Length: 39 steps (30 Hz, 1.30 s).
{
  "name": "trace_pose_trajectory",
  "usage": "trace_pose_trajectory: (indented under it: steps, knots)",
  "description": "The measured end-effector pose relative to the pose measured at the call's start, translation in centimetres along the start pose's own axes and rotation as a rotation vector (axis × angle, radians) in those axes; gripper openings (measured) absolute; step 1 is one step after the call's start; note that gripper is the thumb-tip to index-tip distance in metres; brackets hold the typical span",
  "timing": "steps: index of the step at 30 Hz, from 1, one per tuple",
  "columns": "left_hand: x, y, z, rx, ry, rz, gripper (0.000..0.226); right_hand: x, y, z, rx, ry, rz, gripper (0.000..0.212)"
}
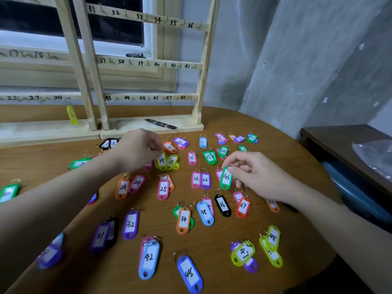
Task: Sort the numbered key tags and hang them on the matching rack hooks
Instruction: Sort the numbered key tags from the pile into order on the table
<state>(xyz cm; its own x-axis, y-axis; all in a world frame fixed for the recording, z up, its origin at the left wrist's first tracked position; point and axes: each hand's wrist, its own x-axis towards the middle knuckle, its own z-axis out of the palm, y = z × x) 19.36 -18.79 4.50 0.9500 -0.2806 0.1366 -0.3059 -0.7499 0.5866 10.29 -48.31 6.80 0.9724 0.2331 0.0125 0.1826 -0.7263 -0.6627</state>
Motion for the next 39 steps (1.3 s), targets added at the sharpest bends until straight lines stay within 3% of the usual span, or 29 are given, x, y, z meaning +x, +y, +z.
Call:
trace_pose_trajectory:
  steps: [14,20,24,39]
  knots:
    - [0.7,-0.7,0.4,0.142,-0.008,0.071,0.011,1.4,-0.5,1.2,0.012,-0.035,-0.027,0.015]
    - [-0.1,0.3,-0.2,0.178,0.124,0.103,0.008,1.2,-1.4,2.0,0.023,-0.049,-0.039,0.014]
    - [-1.5,1.5,-0.4,0.151,0.104,0.152,0.009,-0.1,-1.8,1.9,0.066,-0.043,-0.046,0.010]
    - [-10.7,7.6,2.0,0.171,-0.008,0.409,0.007,-9.6,0.7,-0.6,0.167,0.179,0.073,0.011]
